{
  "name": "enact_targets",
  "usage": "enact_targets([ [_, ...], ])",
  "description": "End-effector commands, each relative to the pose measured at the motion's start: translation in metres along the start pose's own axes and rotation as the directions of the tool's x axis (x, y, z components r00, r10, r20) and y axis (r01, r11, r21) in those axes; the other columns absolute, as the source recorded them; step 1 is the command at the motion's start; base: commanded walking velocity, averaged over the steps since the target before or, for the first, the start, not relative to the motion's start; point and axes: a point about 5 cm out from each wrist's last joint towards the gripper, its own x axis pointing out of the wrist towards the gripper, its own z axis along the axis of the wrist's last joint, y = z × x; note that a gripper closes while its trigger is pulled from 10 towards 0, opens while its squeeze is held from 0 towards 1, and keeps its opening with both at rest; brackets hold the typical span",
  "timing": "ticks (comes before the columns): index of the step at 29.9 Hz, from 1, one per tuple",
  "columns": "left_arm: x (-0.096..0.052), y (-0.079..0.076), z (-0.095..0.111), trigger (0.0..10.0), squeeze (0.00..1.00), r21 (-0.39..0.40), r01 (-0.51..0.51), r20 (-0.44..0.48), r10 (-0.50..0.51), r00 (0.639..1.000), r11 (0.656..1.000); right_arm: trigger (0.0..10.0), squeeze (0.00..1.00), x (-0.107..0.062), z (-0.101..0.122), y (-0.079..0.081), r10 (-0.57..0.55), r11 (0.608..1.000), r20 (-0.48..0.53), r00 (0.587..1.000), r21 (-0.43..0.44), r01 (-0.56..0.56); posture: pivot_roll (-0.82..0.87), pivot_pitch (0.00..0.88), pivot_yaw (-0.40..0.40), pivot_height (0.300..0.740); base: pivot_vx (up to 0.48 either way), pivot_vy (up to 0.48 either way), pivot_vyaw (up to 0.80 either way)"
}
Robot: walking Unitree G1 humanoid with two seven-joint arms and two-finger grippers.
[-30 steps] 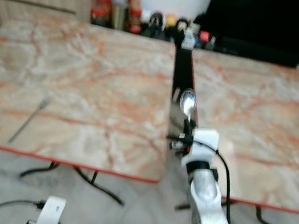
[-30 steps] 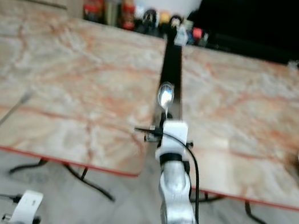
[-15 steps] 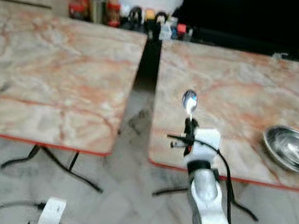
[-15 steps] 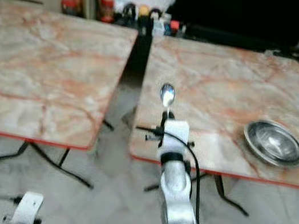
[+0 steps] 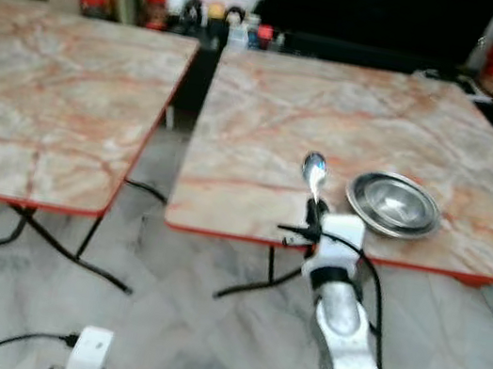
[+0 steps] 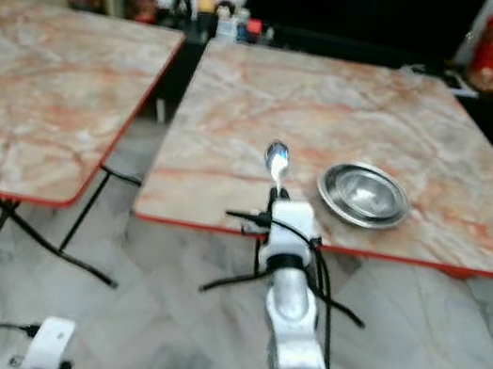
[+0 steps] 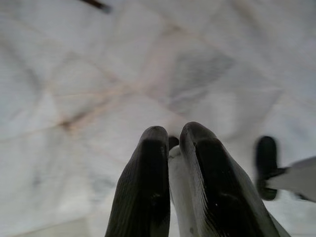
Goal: Setting the table
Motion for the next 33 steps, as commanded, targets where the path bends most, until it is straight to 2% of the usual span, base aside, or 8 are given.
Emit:
enact_targets([
  [1,-0.001,0.01,-0.002,10.0,0.0,0.025,-0.021,-0.013,0.022,1.0,0.999,10.0,0.0,0.004,0.01,0.009,0.022,1.0,0.036,0.999,0.019,-0.023,0.01,0.0,-0.017,0.736,0.0,-0.382,0.0],
  [15,0.0,0.01,0.002,10.0,0.0,0.029,-0.021,-0.003,0.021,1.0,0.999,10.0,0.0,0.003,0.009,0.01,0.019,1.0,0.034,0.999,0.022,-0.02,0.0,0.0,-0.014,0.736,0.0,-0.364,0.0],
  [18,0.001,0.009,0.006,10.0,0.0,0.003,-0.007,0.02,0.007,1.0,1.0,10.0,0.0,0.003,0.009,0.01,0.021,1.0,0.034,0.999,0.023,-0.021,0.0,0.0,-0.015,0.736,0.0,0.0,0.0],
  [26,0.001,0.008,0.011,10.0,0.0,-0.008,-0.014,0.038,0.014,0.999,1.0,10.0,0.0,0.001,0.008,0.011,0.027,0.999,0.028,0.999,0.025,-0.028,0.0,0.0,-0.014,0.736,0.0,0.0,0.0],
  [33,0.001,0.008,0.01,10.0,0.0,-0.008,-0.013,0.035,0.013,0.999,1.0,10.0,0.0,0.002,0.007,0.011,0.025,0.999,0.025,0.999,0.025,-0.025,0.0,0.0,-0.016,0.736,0.342,0.0,0.0],
])
